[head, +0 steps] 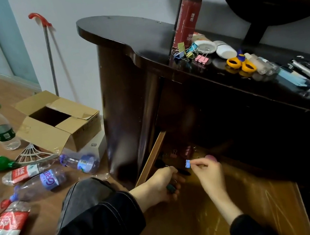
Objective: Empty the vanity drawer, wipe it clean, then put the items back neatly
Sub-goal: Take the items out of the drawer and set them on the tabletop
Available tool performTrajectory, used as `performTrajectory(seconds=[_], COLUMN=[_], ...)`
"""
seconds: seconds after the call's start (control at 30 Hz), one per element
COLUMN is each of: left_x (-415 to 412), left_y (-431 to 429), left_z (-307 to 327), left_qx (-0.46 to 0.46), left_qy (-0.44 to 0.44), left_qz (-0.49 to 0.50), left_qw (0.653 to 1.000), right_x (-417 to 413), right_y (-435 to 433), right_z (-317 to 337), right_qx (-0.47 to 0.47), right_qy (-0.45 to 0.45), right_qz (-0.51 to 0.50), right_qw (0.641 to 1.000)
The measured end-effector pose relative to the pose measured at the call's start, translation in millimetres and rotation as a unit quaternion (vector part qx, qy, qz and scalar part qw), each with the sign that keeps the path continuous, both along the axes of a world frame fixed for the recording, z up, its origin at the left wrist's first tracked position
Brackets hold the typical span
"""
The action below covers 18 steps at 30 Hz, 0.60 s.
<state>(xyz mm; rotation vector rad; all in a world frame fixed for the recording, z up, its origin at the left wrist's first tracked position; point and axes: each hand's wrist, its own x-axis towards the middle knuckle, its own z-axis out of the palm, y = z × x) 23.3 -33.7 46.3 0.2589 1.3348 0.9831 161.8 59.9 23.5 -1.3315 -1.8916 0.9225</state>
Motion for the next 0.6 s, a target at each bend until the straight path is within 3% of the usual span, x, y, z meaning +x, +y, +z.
performTrajectory(seconds=[0.1, 0.23, 0.3, 0.4, 0.5, 0.6], left_x=[0, 0, -3, -7, -6, -5], left_y=[0, -4, -4, -4, -5, -5], left_z=[5, 8, 5, 1, -3, -5], left_qx=[-0.023, -0.024, -0.014, -0.009, -0.018, -0.022], left_qy=[-0.053, -0.136, -0.134, -0.093, -0.055, -0.034], left_qz=[0.054, 0.057, 0.033, 0.019, 0.009, 0.005], left_qw=[0.997, 0.989, 0.99, 0.995, 0.998, 0.999], right_x=[17, 18, 14, 7, -15, -42], right_y=[-35, -61, -58, -34, 4, 38], right_z=[13, 28, 32, 23, 7, -9], right_qx=[-0.054, -0.084, -0.079, -0.089, -0.083, -0.028], right_qy=[0.066, 0.058, 0.075, 0.115, 0.04, -0.127], right_qz=[0.032, 0.122, 0.135, 0.074, 0.051, 0.097], right_qw=[0.996, 0.987, 0.985, 0.987, 0.994, 0.987])
